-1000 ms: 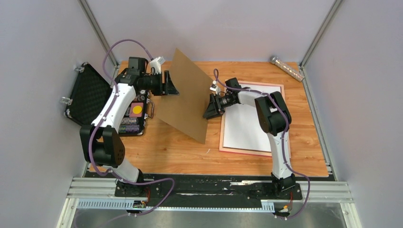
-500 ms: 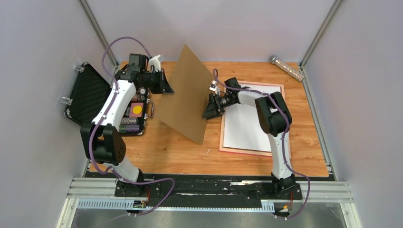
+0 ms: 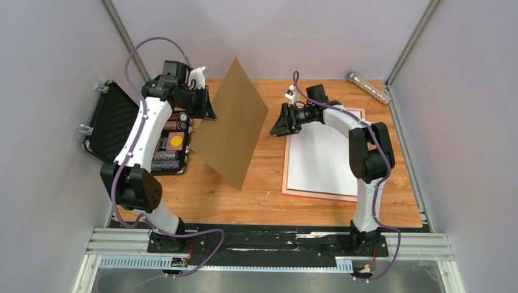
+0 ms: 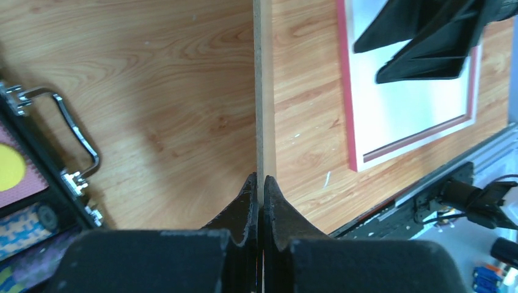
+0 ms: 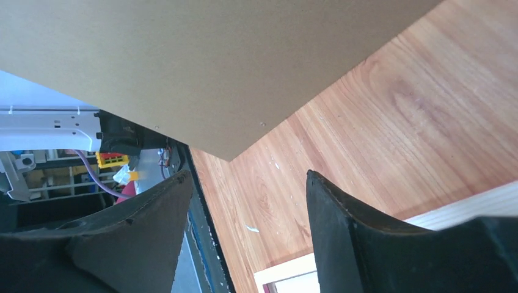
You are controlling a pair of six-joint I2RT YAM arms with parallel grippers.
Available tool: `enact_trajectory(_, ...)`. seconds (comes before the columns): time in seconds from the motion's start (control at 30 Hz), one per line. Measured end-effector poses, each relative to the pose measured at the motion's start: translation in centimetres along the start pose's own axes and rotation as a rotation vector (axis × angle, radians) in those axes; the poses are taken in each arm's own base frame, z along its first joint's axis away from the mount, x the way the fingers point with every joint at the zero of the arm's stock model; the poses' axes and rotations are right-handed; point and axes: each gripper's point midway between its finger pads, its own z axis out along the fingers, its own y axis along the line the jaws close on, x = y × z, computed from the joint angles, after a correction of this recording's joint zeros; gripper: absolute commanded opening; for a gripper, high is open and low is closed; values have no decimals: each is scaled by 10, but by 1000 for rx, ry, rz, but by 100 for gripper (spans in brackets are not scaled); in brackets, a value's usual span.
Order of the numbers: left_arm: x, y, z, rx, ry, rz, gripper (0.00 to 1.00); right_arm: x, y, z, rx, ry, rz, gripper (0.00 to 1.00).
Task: Put the photo into the frame
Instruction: Turn over the photo frame item at the center of the board.
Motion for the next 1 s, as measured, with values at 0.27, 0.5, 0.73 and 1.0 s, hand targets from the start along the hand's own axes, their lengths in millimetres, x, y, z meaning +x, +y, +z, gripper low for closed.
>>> enact_trajectory(0.27, -3, 11, -23, -116, 10, 54, 0, -13, 17, -12, 7, -35, -40, 70)
enact_trajectory(0.5, -2, 4, -25, -88, 17, 67, 0, -36, 41, -17, -19, -58, -64, 73)
enact_trajectory(0.73, 5, -20, -12, 9, 37, 105, 6, -81, 97, -20, -86, -114, -161, 74)
enact_trajectory(1.0, 9, -40, -12, -36, 20, 187, 0, -87, 131, -11, -156, -104, -162, 74)
